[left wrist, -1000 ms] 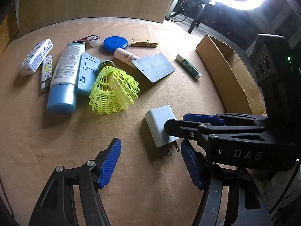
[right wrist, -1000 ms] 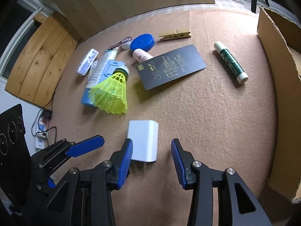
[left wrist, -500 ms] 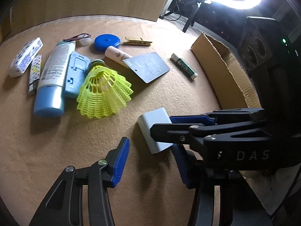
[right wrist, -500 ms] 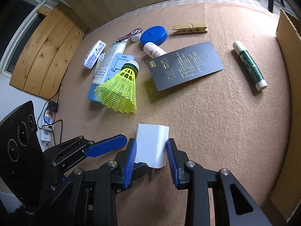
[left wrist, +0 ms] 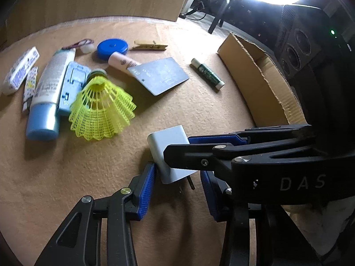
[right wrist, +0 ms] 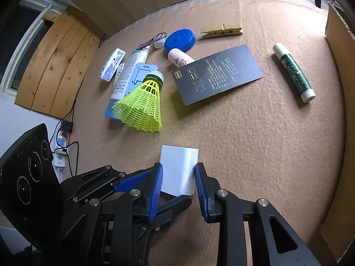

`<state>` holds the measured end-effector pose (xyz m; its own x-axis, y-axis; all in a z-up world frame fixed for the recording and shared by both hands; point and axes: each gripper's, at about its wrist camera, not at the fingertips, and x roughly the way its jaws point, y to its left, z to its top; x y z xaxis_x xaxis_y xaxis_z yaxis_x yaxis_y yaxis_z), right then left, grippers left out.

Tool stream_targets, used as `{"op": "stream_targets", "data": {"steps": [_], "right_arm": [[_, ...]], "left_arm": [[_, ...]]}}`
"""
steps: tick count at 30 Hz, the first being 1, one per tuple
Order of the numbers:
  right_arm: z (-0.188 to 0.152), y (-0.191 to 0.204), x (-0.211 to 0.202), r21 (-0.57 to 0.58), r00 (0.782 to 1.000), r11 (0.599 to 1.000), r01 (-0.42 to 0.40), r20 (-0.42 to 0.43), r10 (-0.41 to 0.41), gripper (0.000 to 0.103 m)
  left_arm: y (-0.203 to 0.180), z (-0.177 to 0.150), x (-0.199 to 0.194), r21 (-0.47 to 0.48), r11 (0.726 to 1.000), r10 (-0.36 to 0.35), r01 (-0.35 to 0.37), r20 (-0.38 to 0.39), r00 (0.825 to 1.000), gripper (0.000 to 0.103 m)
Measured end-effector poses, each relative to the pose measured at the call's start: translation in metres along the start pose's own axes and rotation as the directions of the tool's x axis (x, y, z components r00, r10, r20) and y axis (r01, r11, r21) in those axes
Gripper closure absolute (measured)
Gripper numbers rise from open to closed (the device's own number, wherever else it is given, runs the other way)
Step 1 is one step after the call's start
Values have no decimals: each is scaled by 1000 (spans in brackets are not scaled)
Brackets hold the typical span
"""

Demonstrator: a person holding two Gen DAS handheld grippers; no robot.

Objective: Organize objects
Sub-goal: 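Close the right gripper on the white charger and lift it, then carry the charger into the cardboard box and open the right gripper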

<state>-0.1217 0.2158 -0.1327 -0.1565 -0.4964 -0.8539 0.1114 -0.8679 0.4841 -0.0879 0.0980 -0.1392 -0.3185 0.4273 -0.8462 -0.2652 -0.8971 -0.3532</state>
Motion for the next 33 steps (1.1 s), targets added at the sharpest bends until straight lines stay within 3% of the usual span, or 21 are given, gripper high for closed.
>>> {"op": "stream_targets", "data": {"steps": [8,17,25,33], "right_arm": [[-1,-3,-36,1,997,1000,4,71,-4,76],[-5,-32,-109,24,979,999,26,202,-30,76],[-20,-84,-163,94,959,994,59,270,-82,76],[-35,-130,-177,177,957,982,62,269,-108,76]], "left_arm": [[-35,18,-15,62,998,7,-10,48,999,58],[-106,52,-21,172,985,-30,11,104,994,58],[-171,75,0,256,965,-77,50,100,992,58],[-209,83,32,301,951,-95,74,58,994,59]]}}
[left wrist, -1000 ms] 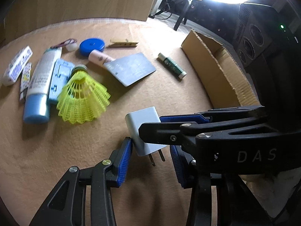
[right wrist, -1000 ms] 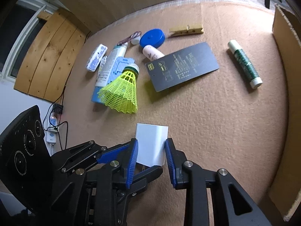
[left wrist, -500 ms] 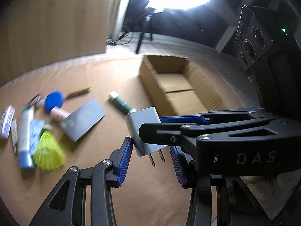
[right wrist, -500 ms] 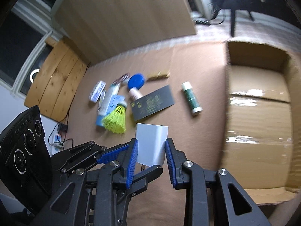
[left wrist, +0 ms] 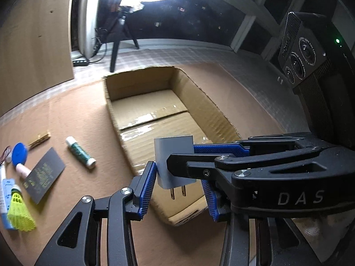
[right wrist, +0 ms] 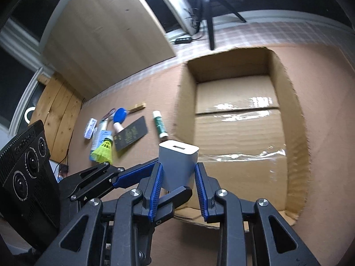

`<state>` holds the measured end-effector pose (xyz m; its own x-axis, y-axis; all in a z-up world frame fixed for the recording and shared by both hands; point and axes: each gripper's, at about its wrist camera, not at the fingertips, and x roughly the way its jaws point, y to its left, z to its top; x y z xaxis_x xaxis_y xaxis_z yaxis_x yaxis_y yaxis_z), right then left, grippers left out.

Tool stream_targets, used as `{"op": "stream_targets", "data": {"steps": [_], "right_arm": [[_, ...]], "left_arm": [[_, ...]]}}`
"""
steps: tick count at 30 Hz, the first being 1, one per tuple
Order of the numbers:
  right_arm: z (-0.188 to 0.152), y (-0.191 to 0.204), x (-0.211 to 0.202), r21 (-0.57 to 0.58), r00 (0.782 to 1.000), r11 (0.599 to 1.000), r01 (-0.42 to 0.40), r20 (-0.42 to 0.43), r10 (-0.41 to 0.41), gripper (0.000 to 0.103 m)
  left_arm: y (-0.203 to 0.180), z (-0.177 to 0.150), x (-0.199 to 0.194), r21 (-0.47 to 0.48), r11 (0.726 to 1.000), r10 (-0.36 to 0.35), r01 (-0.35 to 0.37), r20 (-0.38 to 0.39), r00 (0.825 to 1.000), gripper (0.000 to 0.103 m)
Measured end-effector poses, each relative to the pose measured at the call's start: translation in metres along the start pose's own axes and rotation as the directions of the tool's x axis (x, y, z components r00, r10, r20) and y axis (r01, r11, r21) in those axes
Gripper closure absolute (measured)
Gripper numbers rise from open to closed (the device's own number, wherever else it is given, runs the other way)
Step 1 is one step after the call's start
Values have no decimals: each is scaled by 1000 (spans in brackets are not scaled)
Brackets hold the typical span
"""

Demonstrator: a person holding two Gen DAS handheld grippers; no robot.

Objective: Organize objects
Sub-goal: 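Carry the charger into the cardboard box and open the right gripper, then move the left tool to the yellow shuttlecock and close on it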

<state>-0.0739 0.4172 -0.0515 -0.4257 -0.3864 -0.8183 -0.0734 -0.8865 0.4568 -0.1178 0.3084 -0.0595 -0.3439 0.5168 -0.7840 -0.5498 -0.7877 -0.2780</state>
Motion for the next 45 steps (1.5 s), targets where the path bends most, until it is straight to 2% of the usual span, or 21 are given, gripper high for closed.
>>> {"op": "stream_targets", "data": {"steps": [5,6,7,8,9,15,23,29,38,45], "right_arm": [[-1,-11,-4,2,1000,1000,15,4,-15,74],[0,-11,-6,-4,999,999,35,14,-35,64],[0,-11,-8,-10,998,998,59,27,-58,49],[0,-11,-10,-13,996,997,81,41,-80,42],[0,-11,-13,-14,992,994,106,63,-105,38],[1,-13,-16,-5,990,993,116,77,-116,38],[-6,2,-8,-8,993,995,100,71,-99,38],[-8,18,-3,2,996,998,55,69,-55,38],[-10,50,18,8,999,999,-31,44,30,38],[-10,93,49,-41,996,995,-89,-7,89,38]], "left_arm": [[-10,1,9,36,999,2,-1,-16,1000,56],[-12,1,9,49,999,23,-22,-18,1000,42],[-12,0,8,56,998,40,-40,-13,999,24],[-12,0,6,58,997,52,-51,-5,999,19],[-11,-1,5,55,997,53,-53,0,999,18],[-1,-8,-6,33,998,55,-55,1,998,18],[20,-22,-35,1,997,79,-79,16,997,18],[49,-36,-66,-44,993,115,-113,34,993,19],[122,-72,-108,-158,965,216,-208,34,976,23],[188,-101,-127,-258,925,289,-278,5,957,38]]}}
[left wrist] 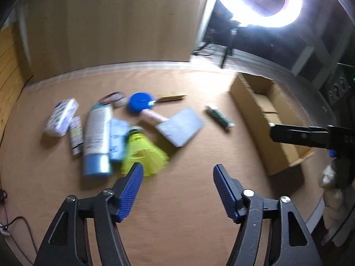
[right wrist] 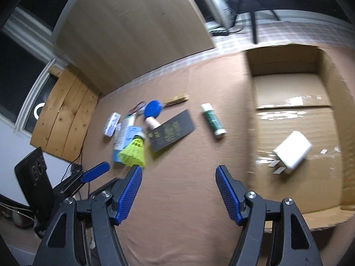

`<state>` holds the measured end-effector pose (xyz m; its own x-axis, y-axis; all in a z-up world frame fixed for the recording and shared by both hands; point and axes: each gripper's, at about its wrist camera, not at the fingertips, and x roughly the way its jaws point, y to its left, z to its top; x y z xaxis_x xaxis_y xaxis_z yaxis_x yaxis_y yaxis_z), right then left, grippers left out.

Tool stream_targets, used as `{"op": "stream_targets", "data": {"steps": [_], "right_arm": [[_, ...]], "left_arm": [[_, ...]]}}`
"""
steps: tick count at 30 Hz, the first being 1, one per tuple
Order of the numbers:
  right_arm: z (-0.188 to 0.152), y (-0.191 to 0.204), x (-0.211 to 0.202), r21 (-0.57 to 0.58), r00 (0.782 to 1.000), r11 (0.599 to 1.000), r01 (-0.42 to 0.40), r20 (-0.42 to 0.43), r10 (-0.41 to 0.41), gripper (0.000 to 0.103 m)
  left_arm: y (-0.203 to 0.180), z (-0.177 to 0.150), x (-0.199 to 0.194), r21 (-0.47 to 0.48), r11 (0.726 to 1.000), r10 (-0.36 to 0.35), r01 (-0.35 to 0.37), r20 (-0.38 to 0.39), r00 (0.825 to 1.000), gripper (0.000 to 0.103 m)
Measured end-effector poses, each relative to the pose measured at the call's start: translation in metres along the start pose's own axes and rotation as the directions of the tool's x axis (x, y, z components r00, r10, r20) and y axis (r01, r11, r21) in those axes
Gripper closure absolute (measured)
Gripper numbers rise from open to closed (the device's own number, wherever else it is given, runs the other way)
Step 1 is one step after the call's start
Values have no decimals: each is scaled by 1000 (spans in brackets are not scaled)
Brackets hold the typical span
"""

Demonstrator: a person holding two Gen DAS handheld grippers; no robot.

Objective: Organize objects
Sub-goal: 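Move the left tool to the yellow shuttlecock and close on it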

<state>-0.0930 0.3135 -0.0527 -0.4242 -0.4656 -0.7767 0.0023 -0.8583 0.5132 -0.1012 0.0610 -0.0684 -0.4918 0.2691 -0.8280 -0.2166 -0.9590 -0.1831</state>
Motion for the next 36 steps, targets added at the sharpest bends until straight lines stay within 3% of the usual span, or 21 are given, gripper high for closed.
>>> {"op": "stream_targets", "data": {"steps": [4,8,21,28,32,36], "right_arm": [[0,19,23,-21,999,999,-31,-31,30,38],[0,40,53,-51,995,996,-68,-81,63,38],[-4,73,118,-171,986,985,-23,-169,-6,74],[0,74,129,-193,984,981,-15,-176,-20,83],[2,76,134,-209,984,978,-6,-174,-31,88],[3,78,135,-227,985,974,2,-166,-41,97]], "left_arm": [[27,-4,11,-25,999,34,-35,-27,999,52],[39,-5,20,-22,999,43,-43,-36,998,58],[48,-2,40,18,999,43,-42,-63,997,82],[45,1,48,34,999,30,-28,-71,997,83],[45,4,51,30,999,34,-32,-66,997,96],[47,6,53,19,999,43,-42,-61,997,101]]}}
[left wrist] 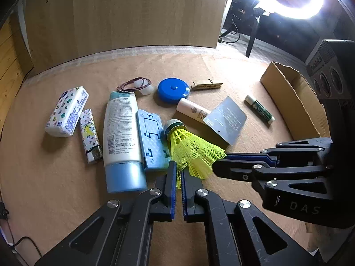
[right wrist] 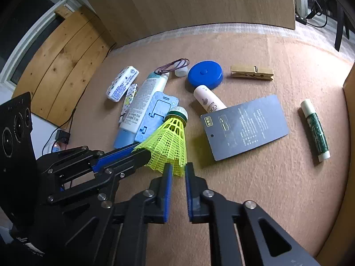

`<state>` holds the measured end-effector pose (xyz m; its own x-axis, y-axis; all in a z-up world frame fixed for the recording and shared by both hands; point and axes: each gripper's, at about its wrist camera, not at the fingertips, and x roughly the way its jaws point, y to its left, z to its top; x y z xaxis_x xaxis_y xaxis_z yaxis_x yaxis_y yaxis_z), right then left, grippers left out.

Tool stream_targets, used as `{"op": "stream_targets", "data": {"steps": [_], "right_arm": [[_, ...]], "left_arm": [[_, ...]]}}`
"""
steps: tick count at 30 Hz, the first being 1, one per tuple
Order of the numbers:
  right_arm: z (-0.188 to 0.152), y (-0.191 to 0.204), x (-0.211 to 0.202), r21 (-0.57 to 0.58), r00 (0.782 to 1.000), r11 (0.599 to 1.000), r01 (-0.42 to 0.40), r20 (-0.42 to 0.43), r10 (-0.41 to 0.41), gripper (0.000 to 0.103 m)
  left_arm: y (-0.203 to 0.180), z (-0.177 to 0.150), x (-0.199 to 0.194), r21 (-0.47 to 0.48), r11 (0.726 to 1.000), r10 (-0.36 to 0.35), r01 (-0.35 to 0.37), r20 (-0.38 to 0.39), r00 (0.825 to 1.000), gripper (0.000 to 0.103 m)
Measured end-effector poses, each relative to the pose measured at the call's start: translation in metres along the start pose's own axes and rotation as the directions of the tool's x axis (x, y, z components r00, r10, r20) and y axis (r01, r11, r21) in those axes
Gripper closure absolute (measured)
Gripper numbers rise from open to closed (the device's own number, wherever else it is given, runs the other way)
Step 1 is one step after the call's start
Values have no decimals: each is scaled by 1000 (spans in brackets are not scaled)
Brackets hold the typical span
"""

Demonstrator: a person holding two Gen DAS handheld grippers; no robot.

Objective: Organize objects
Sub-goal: 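Move the left tool to the yellow shuttlecock and close on it, then carry the shuttlecock into the box and open the left gripper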

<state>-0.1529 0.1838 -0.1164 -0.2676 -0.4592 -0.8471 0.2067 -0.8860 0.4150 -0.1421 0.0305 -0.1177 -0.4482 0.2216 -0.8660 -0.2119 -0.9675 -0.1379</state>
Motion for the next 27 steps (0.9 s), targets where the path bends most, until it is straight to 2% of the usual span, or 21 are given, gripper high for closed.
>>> {"op": "stream_targets", "data": {"steps": [7,16,27], "right_arm": [[2,-1,-5,-14,1000,1000,15,23,-15,102],[1,0,-31,-22,997,1000,10,77,-8,102],[-7,-26,-83,14,988,999,38,151,-40,102]], "left_arm": [[2,1,-3,-21,1000,-1,2,19,1000,102],[-11,6,-27,-10,1000,-24,24,66,998,102],[-68,33,-40,59,995,-81,75,108,991,102]]}}
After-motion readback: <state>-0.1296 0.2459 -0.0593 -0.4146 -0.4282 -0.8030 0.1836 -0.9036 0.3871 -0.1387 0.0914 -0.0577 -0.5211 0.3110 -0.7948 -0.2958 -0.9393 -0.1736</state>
